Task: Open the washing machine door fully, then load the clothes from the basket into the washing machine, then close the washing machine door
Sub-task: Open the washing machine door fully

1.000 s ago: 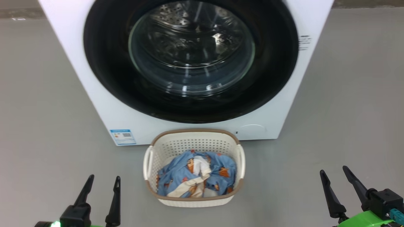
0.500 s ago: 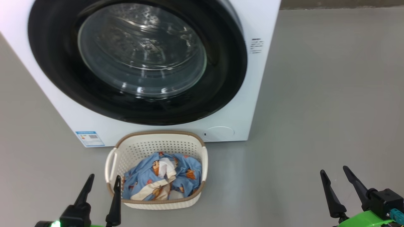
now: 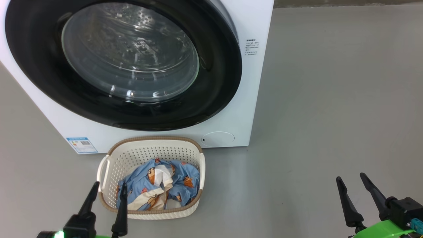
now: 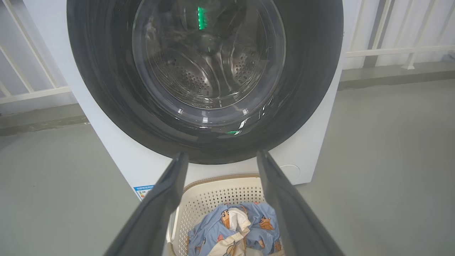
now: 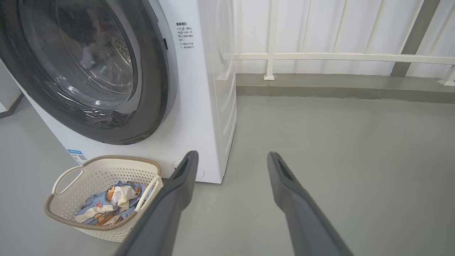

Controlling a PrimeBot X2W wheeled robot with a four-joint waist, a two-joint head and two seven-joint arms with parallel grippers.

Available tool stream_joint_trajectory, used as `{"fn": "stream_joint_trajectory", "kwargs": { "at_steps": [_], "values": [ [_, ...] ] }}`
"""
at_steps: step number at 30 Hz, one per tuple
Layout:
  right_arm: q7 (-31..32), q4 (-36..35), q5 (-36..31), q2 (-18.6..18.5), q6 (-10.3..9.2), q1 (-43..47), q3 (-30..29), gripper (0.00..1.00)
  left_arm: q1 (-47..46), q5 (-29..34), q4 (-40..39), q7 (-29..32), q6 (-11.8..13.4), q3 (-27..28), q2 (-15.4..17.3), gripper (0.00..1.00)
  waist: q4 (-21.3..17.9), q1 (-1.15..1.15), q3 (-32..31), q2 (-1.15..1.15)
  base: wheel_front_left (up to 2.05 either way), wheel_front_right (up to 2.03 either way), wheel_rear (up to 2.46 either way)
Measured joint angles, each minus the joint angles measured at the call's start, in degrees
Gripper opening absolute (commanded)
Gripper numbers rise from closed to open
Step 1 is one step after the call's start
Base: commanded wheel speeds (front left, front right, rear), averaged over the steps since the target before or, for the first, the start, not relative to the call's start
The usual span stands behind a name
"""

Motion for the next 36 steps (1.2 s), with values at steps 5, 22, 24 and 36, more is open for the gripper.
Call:
{"fn": "stream_joint_trajectory", "kwargs": {
  "at_steps": [5, 22, 24, 36],
  "values": [
    [0.00, -0.71, 0.18, 0.25, 0.00, 0.00, -0.11, 1.00, 0.00, -0.32, 0.01, 0.00, 0.15, 0.00, 0.00, 1.00, -0.21, 0.00, 0.29, 0.00, 0.00, 0.00, 0.00],
    [0.00, -0.93, 17.34, 2.05, 0.00, -0.01, 0.68, 0.00, 0.00, -1.47, -0.15, 0.00, 0.63, 0.04, 0.00, 1.00, -0.20, 0.00, 0.54, 0.00, 0.00, 0.00, 0.00],
    [0.00, -0.86, 21.71, 2.26, 0.00, -0.01, 0.68, 0.00, 0.00, -1.71, -0.27, 0.00, 0.66, 0.04, 0.00, 1.00, -0.25, 0.00, 0.69, 0.00, 0.00, 0.00, 0.00],
    [-0.26, 0.49, 62.36, 2.74, 0.00, -0.12, -0.78, 0.00, 0.04, -3.18, -0.87, 0.00, 1.19, -0.15, 0.00, 1.00, -0.50, 0.00, 1.75, 0.00, 0.00, 0.00, 0.00]
  ]
}}
